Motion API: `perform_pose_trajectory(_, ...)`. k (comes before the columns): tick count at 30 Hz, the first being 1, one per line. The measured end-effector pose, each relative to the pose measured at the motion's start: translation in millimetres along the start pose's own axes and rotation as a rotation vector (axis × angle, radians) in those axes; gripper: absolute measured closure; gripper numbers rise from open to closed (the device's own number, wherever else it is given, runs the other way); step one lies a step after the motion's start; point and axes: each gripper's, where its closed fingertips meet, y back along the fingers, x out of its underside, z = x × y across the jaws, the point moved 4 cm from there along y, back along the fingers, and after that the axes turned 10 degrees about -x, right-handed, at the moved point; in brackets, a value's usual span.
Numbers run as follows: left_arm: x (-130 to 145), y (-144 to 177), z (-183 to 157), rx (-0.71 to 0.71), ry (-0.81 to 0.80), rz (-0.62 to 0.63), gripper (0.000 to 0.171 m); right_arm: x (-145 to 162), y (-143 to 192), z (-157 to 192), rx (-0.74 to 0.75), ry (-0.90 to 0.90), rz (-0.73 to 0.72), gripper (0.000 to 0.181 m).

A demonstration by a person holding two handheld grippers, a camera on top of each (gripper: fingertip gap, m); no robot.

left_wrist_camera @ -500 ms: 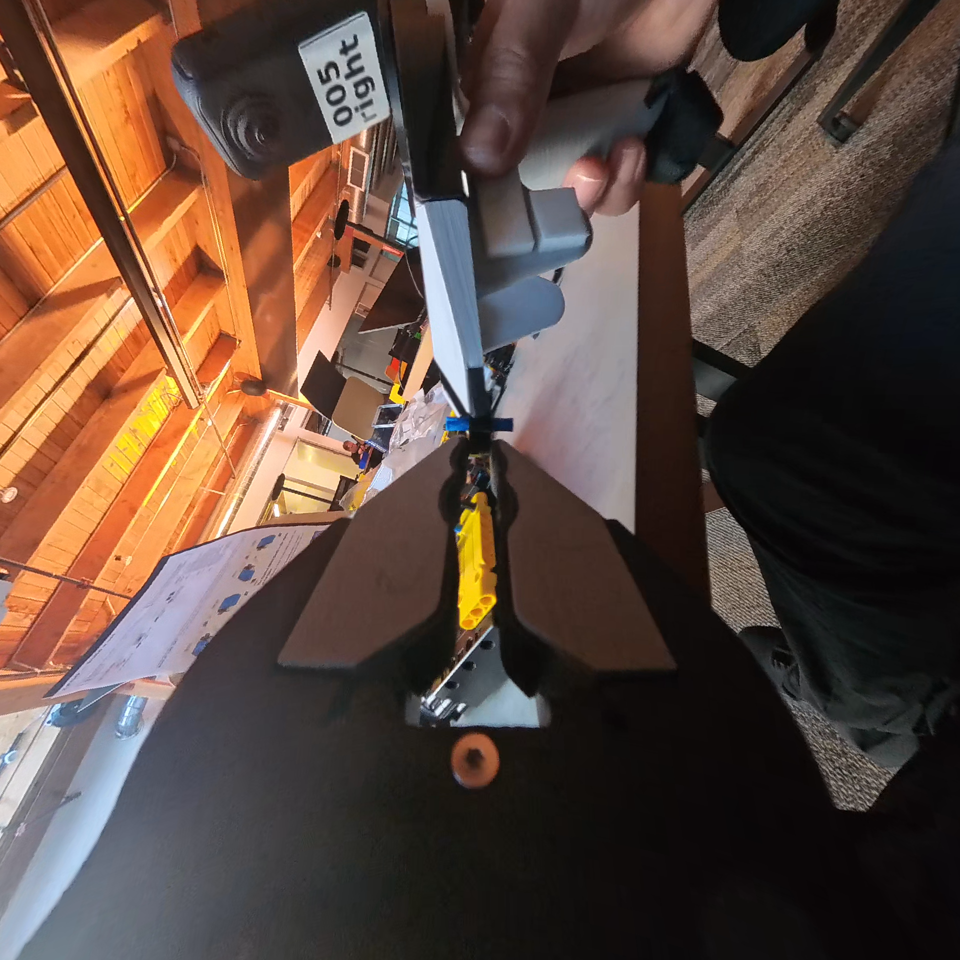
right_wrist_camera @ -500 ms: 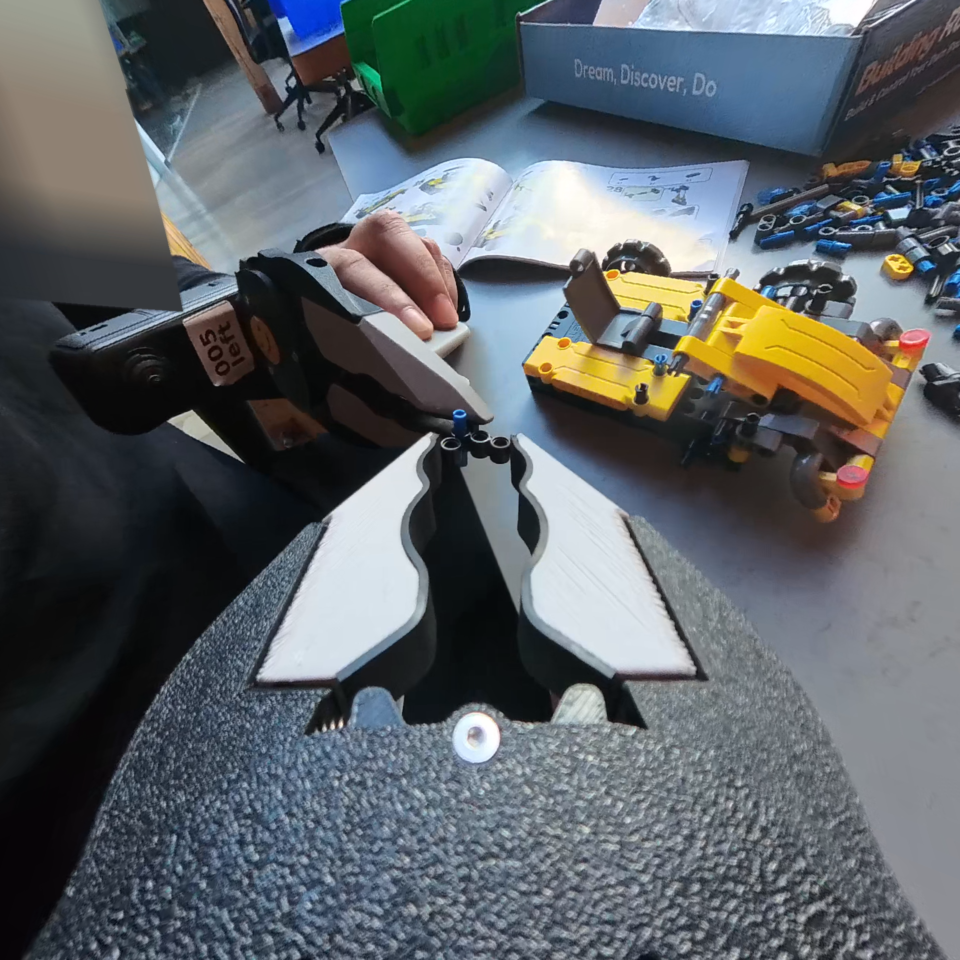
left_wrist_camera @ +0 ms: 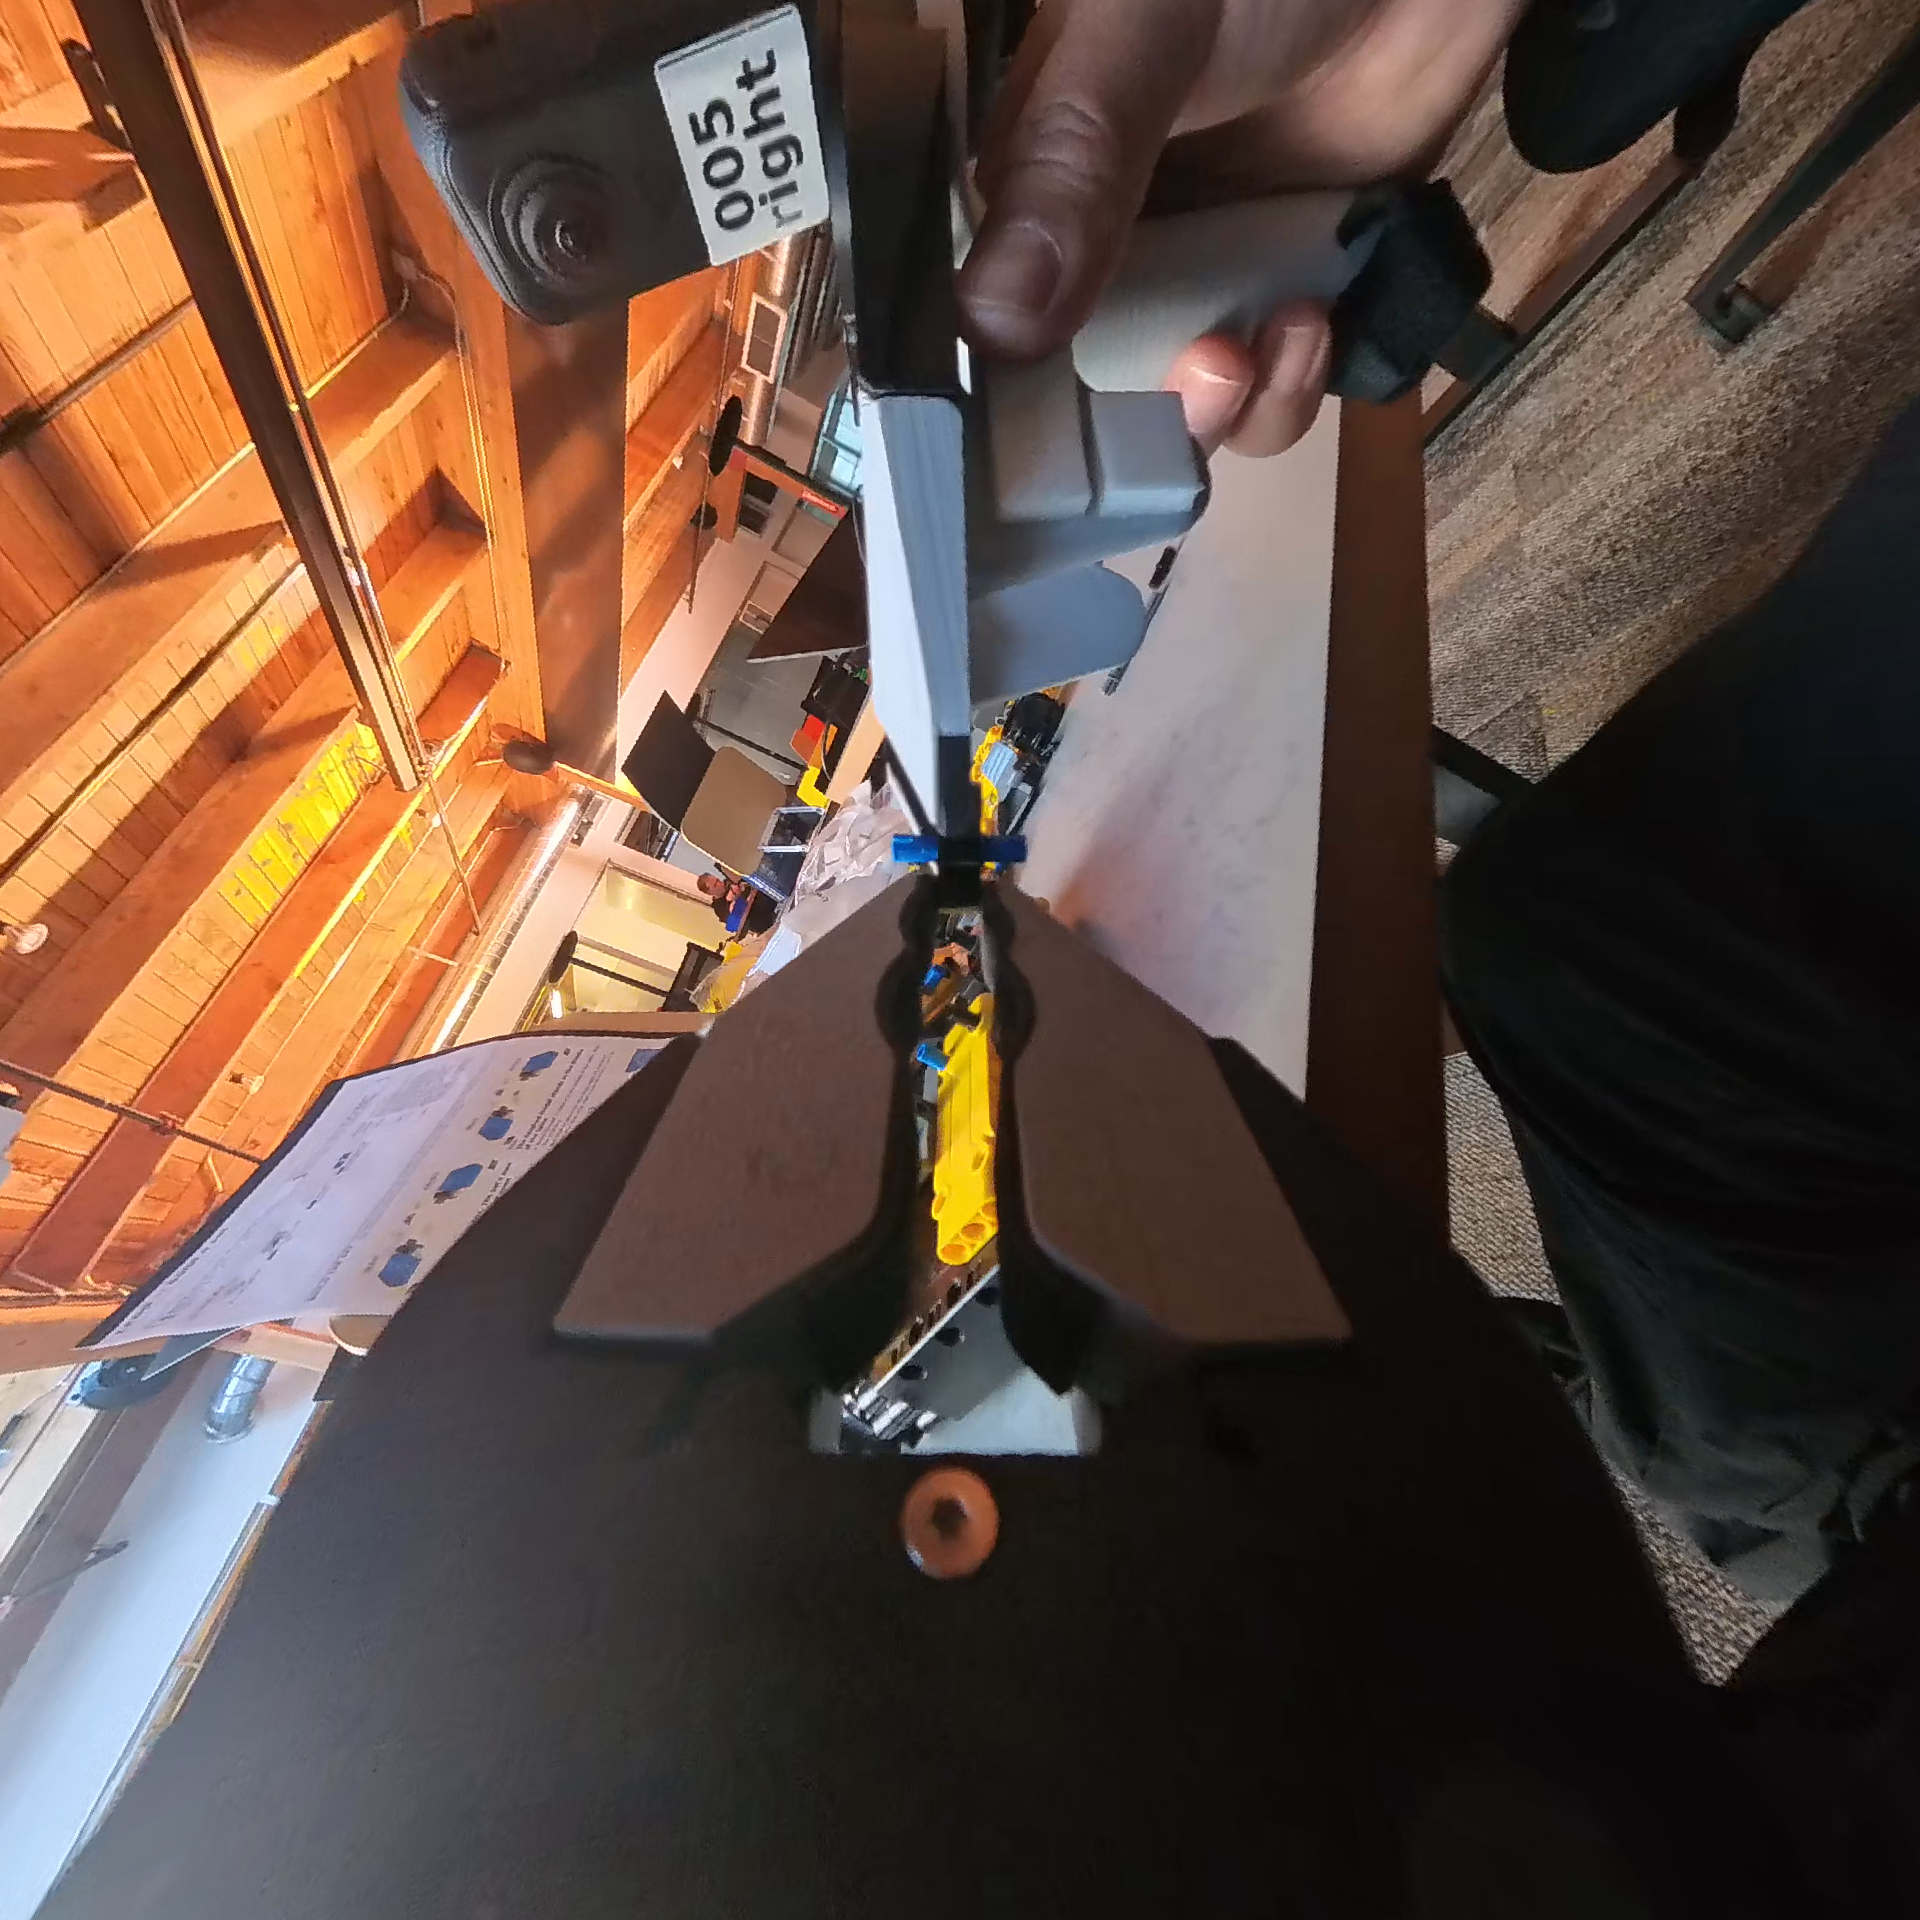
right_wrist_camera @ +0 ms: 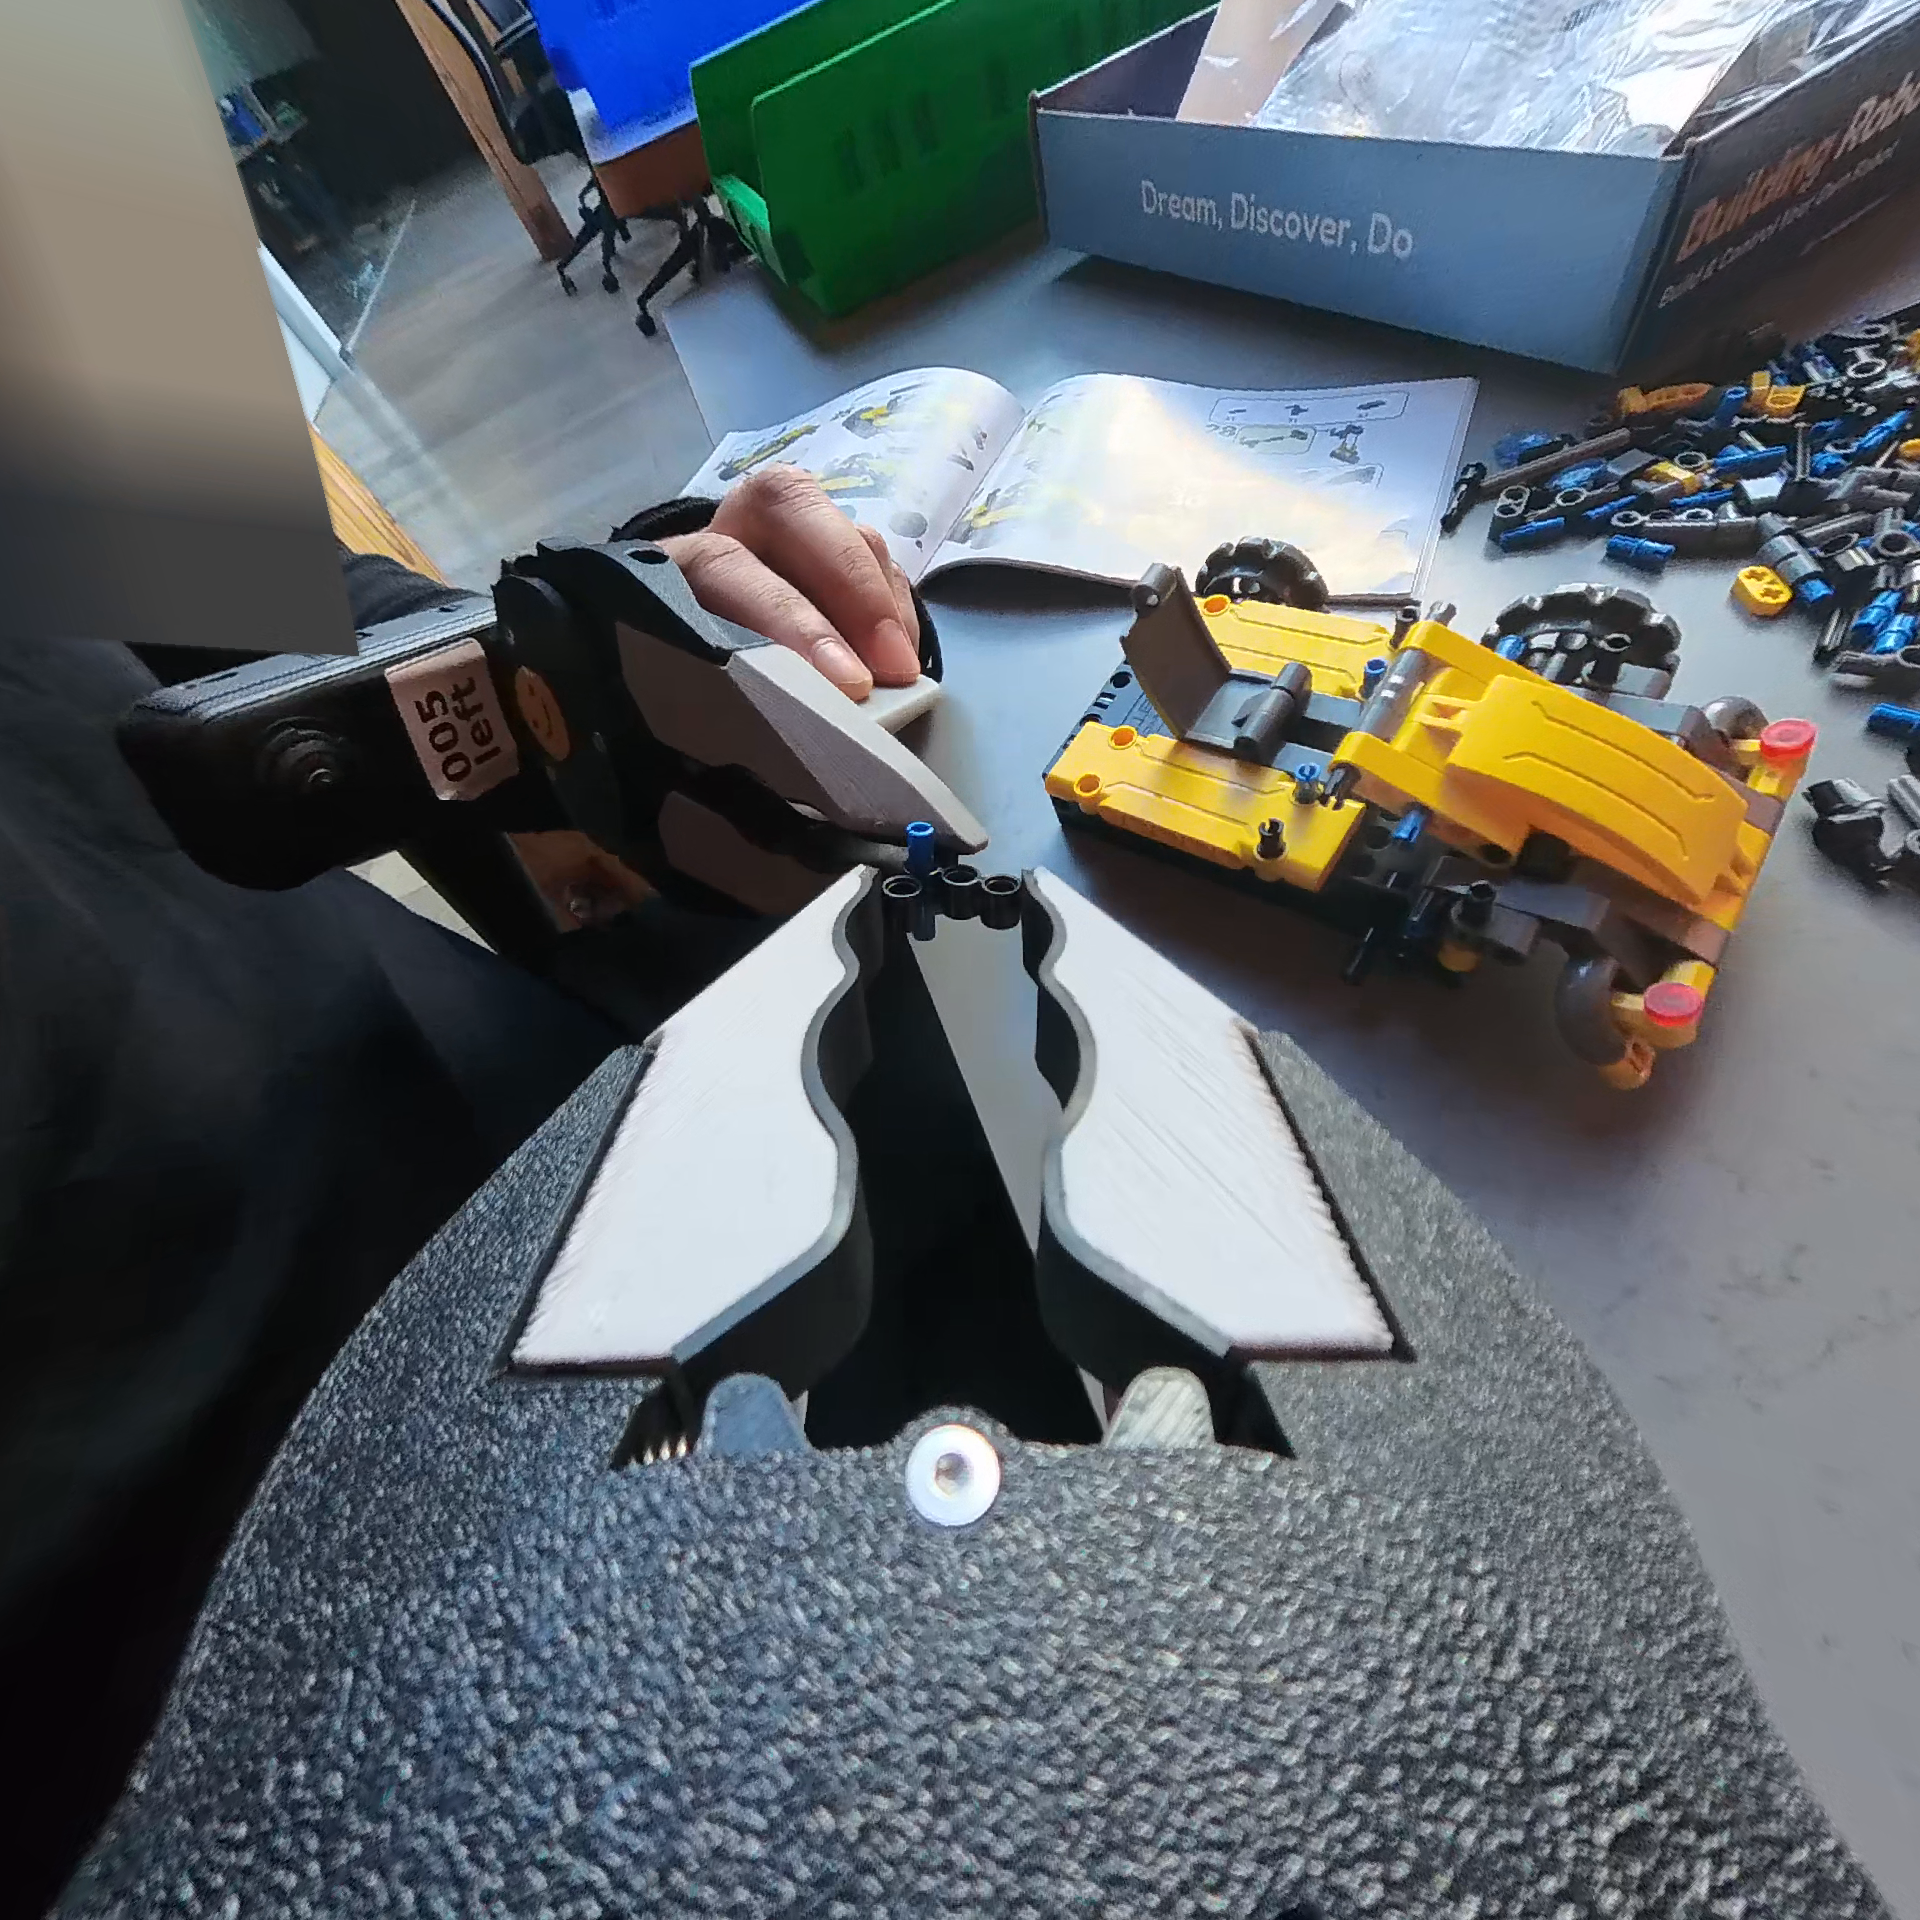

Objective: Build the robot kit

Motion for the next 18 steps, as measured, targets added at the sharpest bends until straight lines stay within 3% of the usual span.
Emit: perform_pose_trajectory(18,-4.6,-7.2,-10.7,0.005,-0.051,0.05,0.167,12.5,9.7,2.3,0.081,0.024,-0.024,0.154)
